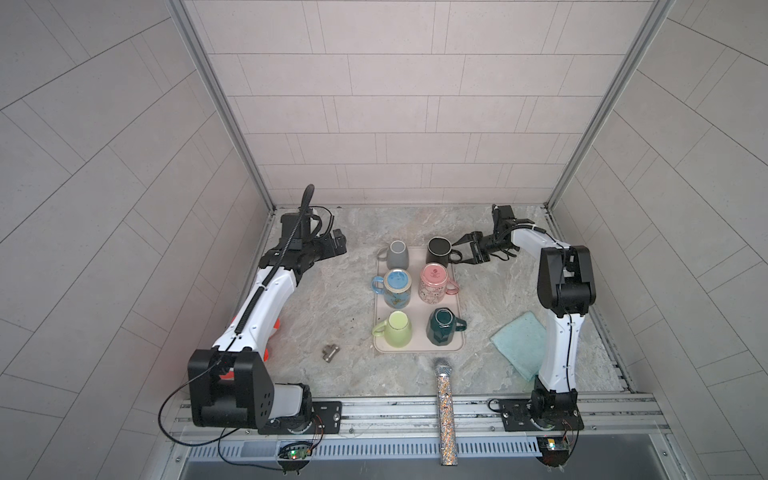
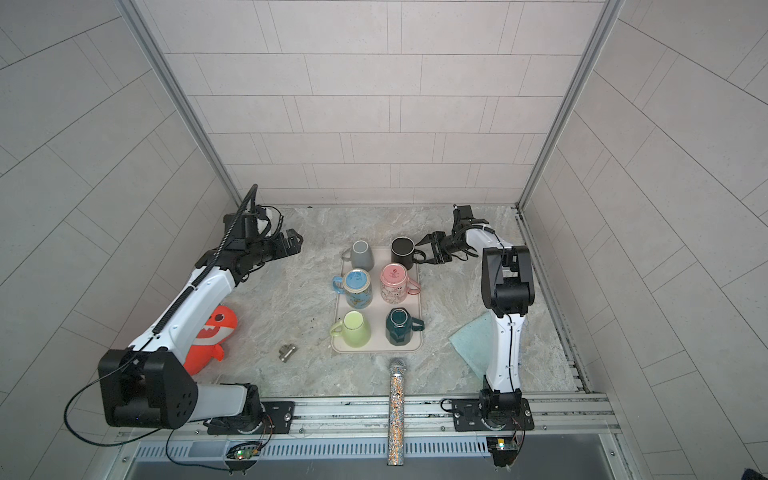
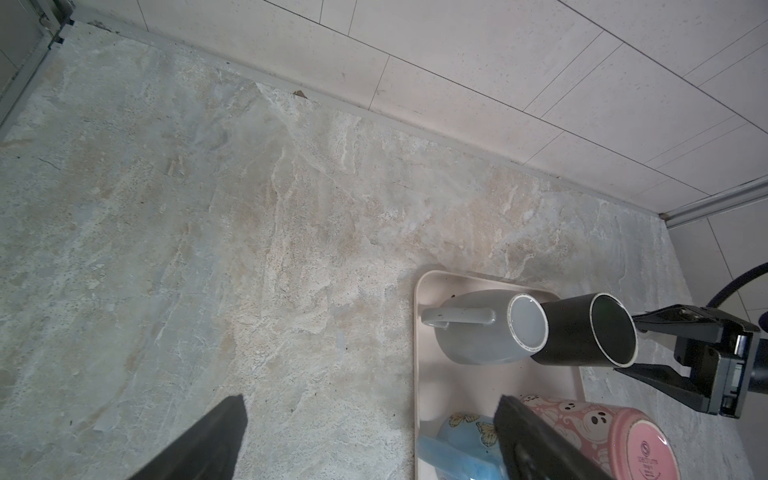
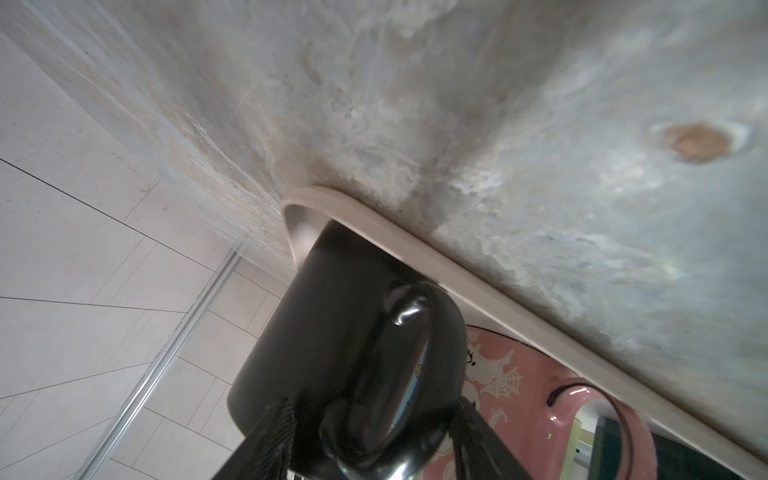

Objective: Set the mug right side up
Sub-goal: 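Grasp the black mug by its handle with the right gripper and lift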

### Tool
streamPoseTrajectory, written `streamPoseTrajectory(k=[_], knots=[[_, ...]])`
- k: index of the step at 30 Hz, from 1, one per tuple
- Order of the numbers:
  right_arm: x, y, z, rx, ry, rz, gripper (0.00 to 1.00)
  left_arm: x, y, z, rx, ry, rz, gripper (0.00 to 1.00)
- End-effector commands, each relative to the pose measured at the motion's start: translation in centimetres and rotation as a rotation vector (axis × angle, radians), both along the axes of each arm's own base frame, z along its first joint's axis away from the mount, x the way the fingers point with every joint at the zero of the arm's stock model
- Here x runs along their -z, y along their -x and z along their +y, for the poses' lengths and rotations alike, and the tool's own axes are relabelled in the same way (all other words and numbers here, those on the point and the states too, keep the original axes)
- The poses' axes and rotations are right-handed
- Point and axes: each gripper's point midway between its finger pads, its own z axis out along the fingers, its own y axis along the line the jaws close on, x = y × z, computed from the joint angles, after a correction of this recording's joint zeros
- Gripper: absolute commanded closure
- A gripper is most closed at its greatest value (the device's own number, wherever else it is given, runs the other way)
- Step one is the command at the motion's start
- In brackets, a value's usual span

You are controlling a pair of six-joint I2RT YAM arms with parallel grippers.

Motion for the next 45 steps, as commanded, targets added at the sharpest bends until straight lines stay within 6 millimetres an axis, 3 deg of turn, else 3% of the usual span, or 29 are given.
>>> streamPoseTrajectory(k=[1,5,19,37,40,45], knots=[[1.4,0.2,0.0,0.026,0.002,0.056,0.49,-1.3,0.0,0.3,-0.004,-0.022,-0.024,0.0],[1.7,0.3,0.1,0.028,-0.005,0.061,0.57,-1.2,0.0,0.4,-0.007,-0.022,-0.021,0.0],[2.4,-0.1,1.4,0.027,-0.032,0.063,0.57,-1.4,0.1,0.5,-0.012,-0.032,-0.023,0.0],[2.9,-0.9,1.7,0.05,-0.059,0.042,0.91,-1.1,0.1,0.7,-0.021,-0.039,-0.017,0.0],[2.7,-1.4,1.8,0.064,-0.065,0.026,1.0,-1.1,0.2,0.8,-0.023,-0.041,-0.018,0.0],[1.6,-3.3,1.8,0.103,-0.088,-0.051,1.0,-1.1,0.1,0.9,-0.029,-0.045,-0.017,0.0]])
